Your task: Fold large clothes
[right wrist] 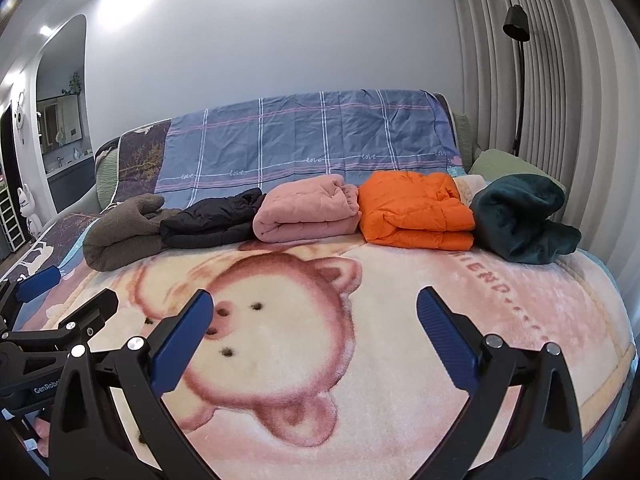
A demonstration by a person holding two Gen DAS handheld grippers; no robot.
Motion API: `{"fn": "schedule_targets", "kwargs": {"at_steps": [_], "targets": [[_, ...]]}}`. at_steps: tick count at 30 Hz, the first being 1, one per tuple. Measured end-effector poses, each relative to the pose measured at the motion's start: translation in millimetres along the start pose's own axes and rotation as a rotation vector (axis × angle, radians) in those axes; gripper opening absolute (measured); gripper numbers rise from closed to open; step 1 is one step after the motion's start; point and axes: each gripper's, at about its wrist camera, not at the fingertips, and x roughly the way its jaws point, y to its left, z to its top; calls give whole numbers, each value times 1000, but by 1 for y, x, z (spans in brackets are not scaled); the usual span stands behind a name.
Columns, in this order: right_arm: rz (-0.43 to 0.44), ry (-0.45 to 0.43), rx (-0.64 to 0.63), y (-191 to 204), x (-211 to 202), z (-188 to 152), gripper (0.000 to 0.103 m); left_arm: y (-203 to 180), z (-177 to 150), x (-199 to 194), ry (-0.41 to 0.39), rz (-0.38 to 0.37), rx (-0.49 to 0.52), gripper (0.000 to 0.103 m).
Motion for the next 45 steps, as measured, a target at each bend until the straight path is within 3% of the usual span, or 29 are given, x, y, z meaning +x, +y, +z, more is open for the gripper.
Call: {"fn": "schedule_targets", "kwargs": {"at_steps": [45], "targets": [[-7,24,-29,0,9,-4,102,-2,-7,10,36,-1,13,101]]}}
